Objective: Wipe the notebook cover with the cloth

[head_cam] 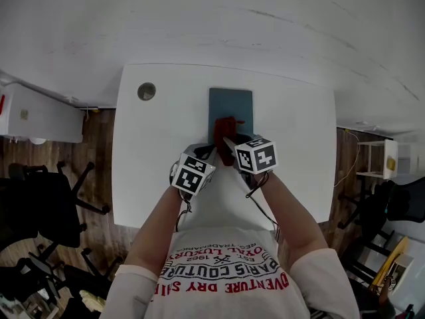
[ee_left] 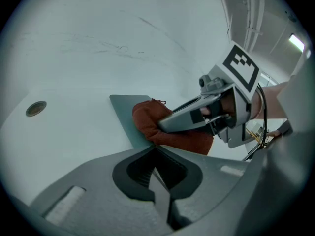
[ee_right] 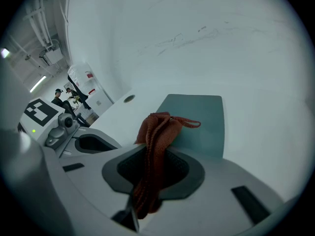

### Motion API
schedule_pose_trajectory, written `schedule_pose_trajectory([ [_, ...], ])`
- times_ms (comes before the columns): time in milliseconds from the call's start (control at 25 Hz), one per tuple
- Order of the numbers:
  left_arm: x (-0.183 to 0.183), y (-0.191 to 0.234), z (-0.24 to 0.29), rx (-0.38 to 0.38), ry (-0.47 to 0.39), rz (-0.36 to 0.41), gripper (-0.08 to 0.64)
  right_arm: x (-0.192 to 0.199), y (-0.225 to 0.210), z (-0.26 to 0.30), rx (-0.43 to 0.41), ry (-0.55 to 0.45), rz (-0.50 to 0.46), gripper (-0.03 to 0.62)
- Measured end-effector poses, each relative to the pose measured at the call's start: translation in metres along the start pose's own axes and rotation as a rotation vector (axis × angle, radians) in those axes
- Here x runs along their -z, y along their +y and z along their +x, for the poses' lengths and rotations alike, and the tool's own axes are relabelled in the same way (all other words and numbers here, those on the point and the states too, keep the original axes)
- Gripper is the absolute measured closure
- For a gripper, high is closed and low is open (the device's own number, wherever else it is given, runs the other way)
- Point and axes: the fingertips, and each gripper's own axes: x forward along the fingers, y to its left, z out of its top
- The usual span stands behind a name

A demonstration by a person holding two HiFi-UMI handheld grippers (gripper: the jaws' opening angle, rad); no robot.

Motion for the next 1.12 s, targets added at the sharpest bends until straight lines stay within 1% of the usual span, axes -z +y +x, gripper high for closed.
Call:
schedule_pose_trajectory([
  [320, 0.000, -0.001, 0.000, -0.008, -0.003, 0.006, 0.551, 0.011, -0.026, -0.020, 0.048, -0.014, 0.030, 0.497],
  [680, 0.000, 0.000, 0.000, -0.021, -0.010, 0.018, 0.551, 0.029, -0.067, -0.050, 0.130, -0.033, 0.098, 0.497],
  [800, 0.000, 0.000, 0.000, -0.022, -0.008, 0.018, 0.551, 0.036, -0.078, -0.059, 0.173, -0.030, 0.124, 0.499],
  [1000, 0.000, -0.001, 0.001, -0.032, -0.013, 0.023, 0.551, 0.054, -0.101, -0.075, 0.278, 0.012, 0.141, 0.507],
  [1040, 0.000, -0.002, 0.001, -0.035, -0.015, 0.024, 0.551, 0.056, -0.103, -0.079, 0.283, 0.004, 0.148, 0.509],
  [1120, -0.001, -0.003, 0.002, -0.042, -0.019, 0.030, 0.551, 0.053, -0.101, -0.086, 0.268, -0.052, 0.168, 0.509],
])
